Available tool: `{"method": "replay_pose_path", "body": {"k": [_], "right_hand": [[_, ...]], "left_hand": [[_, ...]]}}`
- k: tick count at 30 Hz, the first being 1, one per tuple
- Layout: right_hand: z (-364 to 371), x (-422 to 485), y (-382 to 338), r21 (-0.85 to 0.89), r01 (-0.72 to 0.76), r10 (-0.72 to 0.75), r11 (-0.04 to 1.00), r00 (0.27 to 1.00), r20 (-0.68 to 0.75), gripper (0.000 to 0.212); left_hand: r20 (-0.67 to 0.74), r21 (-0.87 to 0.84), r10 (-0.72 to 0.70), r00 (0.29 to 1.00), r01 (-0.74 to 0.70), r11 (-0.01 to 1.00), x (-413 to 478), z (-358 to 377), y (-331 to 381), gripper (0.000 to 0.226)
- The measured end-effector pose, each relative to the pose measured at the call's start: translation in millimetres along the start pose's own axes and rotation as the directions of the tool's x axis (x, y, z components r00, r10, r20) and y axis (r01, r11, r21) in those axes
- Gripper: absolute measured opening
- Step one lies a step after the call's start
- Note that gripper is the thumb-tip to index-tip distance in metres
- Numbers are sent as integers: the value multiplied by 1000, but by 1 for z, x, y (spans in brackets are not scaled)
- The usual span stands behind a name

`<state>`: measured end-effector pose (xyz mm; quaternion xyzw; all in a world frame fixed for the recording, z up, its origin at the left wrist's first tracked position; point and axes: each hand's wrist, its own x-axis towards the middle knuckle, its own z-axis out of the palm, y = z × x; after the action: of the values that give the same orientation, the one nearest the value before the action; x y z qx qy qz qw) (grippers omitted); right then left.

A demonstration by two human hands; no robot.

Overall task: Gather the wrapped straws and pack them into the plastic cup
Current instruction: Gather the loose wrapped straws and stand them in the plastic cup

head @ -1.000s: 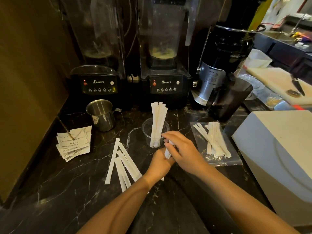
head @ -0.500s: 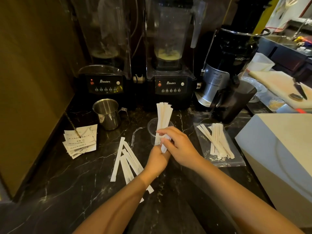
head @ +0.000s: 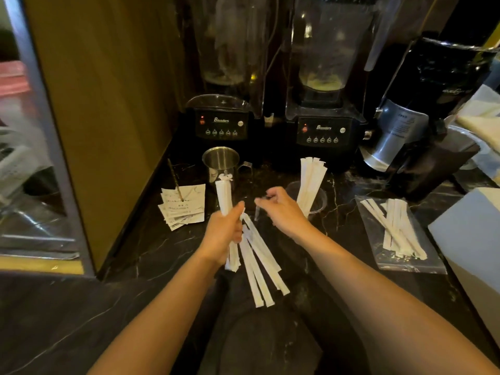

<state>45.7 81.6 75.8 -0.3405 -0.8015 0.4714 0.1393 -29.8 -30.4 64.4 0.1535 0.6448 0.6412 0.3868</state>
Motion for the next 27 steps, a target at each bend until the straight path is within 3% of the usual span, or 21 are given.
{"method": "replay_pose_path", "body": {"k": [5, 9, 18, 27], "right_hand": [[44, 6, 24, -348, -202, 216, 915, 976, 2, 78], [65, 1, 31, -517, -260, 285, 815, 958, -33, 96], [88, -3, 30, -647, -302, 327, 701, 941, -85, 94], [73, -2, 30, -633, -269, 361, 726, 932, 18, 83]], "left_hand": [[-43, -87, -104, 994, 100, 991, -4, -29, -5, 33], [-33, -133, -155, 987, 150, 980, -4, -46, -11, 38], [33, -118, -203, 979, 205, 972, 4, -61, -19, 39], [91, -139, -206, 974, 217, 966, 15, -59, -25, 40]]}}
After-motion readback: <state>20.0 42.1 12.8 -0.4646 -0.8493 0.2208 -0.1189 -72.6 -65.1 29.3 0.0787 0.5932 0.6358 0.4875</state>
